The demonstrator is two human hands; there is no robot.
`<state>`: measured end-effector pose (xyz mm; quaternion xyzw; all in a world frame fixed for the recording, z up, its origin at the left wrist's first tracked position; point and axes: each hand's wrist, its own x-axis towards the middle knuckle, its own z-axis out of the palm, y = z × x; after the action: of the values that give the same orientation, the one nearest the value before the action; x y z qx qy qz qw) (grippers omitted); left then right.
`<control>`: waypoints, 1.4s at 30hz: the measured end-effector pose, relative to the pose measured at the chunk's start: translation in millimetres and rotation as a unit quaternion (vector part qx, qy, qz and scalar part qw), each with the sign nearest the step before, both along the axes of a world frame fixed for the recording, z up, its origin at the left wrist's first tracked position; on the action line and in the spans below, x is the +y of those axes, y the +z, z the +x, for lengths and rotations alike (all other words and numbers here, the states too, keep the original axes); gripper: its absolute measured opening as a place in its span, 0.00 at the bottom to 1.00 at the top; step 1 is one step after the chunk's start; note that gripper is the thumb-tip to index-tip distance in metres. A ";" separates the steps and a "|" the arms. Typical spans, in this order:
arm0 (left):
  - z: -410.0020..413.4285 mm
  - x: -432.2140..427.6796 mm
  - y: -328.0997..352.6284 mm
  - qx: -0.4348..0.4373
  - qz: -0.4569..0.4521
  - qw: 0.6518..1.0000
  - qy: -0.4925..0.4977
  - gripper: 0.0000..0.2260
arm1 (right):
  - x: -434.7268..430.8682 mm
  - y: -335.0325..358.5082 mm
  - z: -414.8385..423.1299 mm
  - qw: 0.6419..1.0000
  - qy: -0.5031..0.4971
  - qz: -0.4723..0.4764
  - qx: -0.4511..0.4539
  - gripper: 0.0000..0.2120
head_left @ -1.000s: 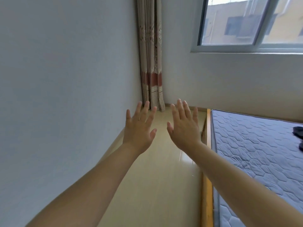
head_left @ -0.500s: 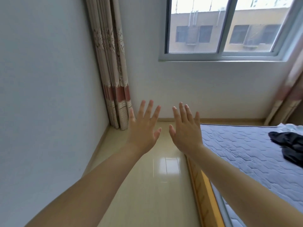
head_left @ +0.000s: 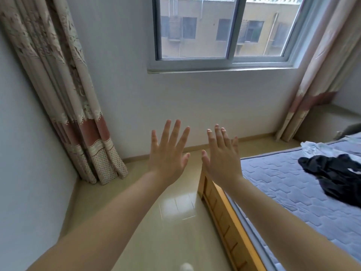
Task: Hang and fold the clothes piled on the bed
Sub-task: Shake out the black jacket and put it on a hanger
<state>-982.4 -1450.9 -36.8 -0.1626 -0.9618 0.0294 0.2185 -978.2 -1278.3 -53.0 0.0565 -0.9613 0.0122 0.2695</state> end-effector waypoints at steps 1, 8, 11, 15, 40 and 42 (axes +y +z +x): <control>-26.6 4.1 -6.6 -0.004 0.005 1.000 -0.008 0.35 | 3.1 -6.6 -24.5 1.000 -0.008 0.002 0.002 0.31; -233.7 49.7 -26.6 -0.046 0.024 0.998 -0.048 0.32 | 40.1 -28.8 -220.5 0.997 -0.071 -0.010 -0.002 0.30; -319.6 67.3 -22.7 -0.076 0.028 0.995 -0.057 0.33 | 54.5 -24.3 -301.8 0.996 -0.091 -0.023 -0.001 0.30; -426.7 73.4 -20.7 -0.098 0.047 0.992 -0.070 0.32 | 63.1 -24.5 -402.6 0.994 -0.102 -0.028 0.001 0.29; -883.8 386.6 -61.4 -0.129 -0.029 0.867 -0.481 0.32 | 299.4 -73.3 -752.5 0.867 -0.486 -0.109 -0.020 0.30; -890.8 434.0 -71.2 -0.103 -0.038 0.850 -0.515 0.34 | 339.4 -81.7 -755.8 0.850 -0.512 -0.121 -0.024 0.31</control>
<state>-1873.1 -1016.9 -108.0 -0.6445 -0.7556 -0.0678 0.0953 -1734.0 -938.9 -134.8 -0.4768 -0.8513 -0.0103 0.2187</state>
